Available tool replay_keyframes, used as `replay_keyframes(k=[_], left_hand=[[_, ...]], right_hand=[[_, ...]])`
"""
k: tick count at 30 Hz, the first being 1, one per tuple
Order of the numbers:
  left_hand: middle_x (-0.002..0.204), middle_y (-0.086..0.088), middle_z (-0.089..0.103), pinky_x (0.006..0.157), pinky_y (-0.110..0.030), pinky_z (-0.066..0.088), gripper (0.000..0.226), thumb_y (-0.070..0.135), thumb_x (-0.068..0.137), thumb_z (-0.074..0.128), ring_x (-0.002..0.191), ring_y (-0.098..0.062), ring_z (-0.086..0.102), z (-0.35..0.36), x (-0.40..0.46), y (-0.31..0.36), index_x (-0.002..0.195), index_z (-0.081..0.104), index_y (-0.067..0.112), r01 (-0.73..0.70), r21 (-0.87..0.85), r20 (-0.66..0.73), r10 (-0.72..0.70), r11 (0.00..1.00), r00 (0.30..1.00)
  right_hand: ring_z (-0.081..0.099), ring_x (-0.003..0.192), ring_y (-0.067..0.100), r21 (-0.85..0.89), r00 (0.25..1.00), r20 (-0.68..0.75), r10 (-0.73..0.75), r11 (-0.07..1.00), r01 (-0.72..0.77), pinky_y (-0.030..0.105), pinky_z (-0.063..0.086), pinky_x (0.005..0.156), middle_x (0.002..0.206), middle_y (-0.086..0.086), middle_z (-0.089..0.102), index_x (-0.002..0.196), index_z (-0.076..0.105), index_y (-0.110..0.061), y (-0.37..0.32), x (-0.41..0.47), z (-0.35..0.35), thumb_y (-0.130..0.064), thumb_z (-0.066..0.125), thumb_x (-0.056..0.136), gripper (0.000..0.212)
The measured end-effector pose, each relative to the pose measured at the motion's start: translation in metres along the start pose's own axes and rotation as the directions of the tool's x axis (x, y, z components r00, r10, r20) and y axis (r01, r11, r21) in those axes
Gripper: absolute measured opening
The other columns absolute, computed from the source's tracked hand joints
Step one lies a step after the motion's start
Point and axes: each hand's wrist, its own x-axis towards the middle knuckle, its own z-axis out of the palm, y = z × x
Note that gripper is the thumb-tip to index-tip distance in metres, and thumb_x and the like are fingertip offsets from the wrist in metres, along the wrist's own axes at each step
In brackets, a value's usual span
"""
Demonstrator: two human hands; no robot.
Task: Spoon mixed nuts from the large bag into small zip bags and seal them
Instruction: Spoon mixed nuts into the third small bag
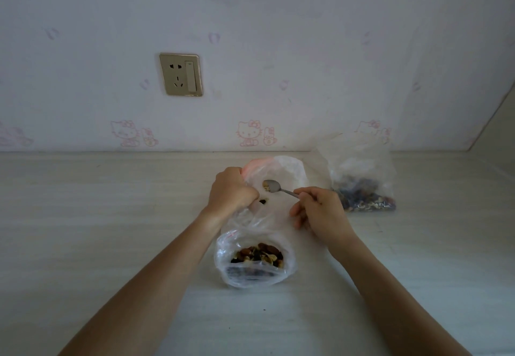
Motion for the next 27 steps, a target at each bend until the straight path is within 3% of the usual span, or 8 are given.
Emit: replay_keyframes(k=[8, 12, 14, 17, 22, 27], left_hand=[[0.081, -0.001, 0.074, 0.06, -0.033, 0.061, 0.014, 0.008, 0.075, 0.074, 0.07, -0.017, 0.073, -0.002, 0.0, -0.004, 0.088, 0.07, 0.013, -0.003, -0.011, 0.007, 0.003, 1.0, 1.0], [0.083, -0.001, 0.071, 0.048, -0.02, 0.05, 0.013, 0.013, 0.079, 0.077, 0.069, -0.014, 0.069, -0.005, -0.002, -0.006, 0.088, 0.067, 0.014, -0.011, -0.005, -0.021, 0.011, 1.0, 1.0], [0.082, -0.002, 0.071, 0.048, -0.021, 0.051, 0.009, 0.014, 0.083, 0.074, 0.068, -0.015, 0.068, -0.006, -0.003, -0.007, 0.088, 0.067, 0.012, -0.035, 0.016, -0.033, 0.035, 0.999, 0.999], [0.084, -0.008, 0.073, 0.057, -0.036, 0.057, 0.007, 0.015, 0.09, 0.067, 0.07, -0.025, 0.072, -0.006, -0.006, -0.006, 0.093, 0.067, 0.009, -0.077, 0.029, -0.043, 0.078, 0.997, 0.996], [0.093, -0.005, 0.075, 0.065, -0.039, 0.062, 0.008, 0.018, 0.1, 0.057, 0.078, -0.024, 0.075, -0.006, -0.009, -0.002, 0.102, 0.063, 0.013, -0.103, 0.064, -0.027, 0.105, 0.993, 0.994], [0.082, 0.003, 0.08, 0.047, -0.023, 0.05, 0.009, 0.015, 0.103, 0.053, 0.064, -0.013, 0.077, -0.007, -0.01, 0.004, 0.105, 0.062, 0.016, -0.018, -0.129, 0.024, 0.021, 0.991, 0.999]], right_hand=[[0.058, 0.043, 0.019, 0.237, 0.968, 0.098, 0.229, 0.94, -0.246, 0.024, 0.035, 0.035, 0.062, 0.01, 0.066, 0.109, 0.066, 0.002, -0.022, 0.007, -0.007, 0.0, 0.046, 0.102, 0.022], [0.061, 0.046, 0.02, 0.312, 0.971, 0.072, 0.226, 0.92, -0.237, 0.026, 0.039, 0.037, 0.064, 0.012, 0.067, 0.108, 0.066, 0.003, -0.023, -0.001, -0.016, 0.0, 0.045, 0.104, 0.021], [0.061, 0.046, 0.02, 0.278, 0.981, 0.049, 0.186, 0.941, -0.193, 0.026, 0.04, 0.037, 0.062, 0.012, 0.068, 0.106, 0.066, 0.002, -0.021, -0.007, -0.022, 0.0, 0.044, 0.104, 0.022], [0.062, 0.045, 0.021, 0.154, 0.993, 0.016, 0.114, 0.981, -0.115, 0.026, 0.04, 0.036, 0.06, 0.009, 0.069, 0.105, 0.066, 0.0, -0.016, -0.014, -0.029, 0.0, 0.043, 0.105, 0.023], [0.063, 0.046, 0.022, -0.055, 1.0, 0.026, 0.001, 0.999, 0.001, 0.027, 0.041, 0.036, 0.061, 0.007, 0.07, 0.099, 0.066, -0.01, -0.011, -0.024, -0.028, -0.001, 0.041, 0.106, 0.027], [0.061, 0.044, 0.021, -0.145, 0.999, 0.018, -0.046, 0.988, 0.048, 0.028, 0.04, 0.038, 0.06, 0.006, 0.068, 0.096, 0.066, -0.016, -0.011, -0.025, -0.019, -0.003, 0.041, 0.105, 0.03]])
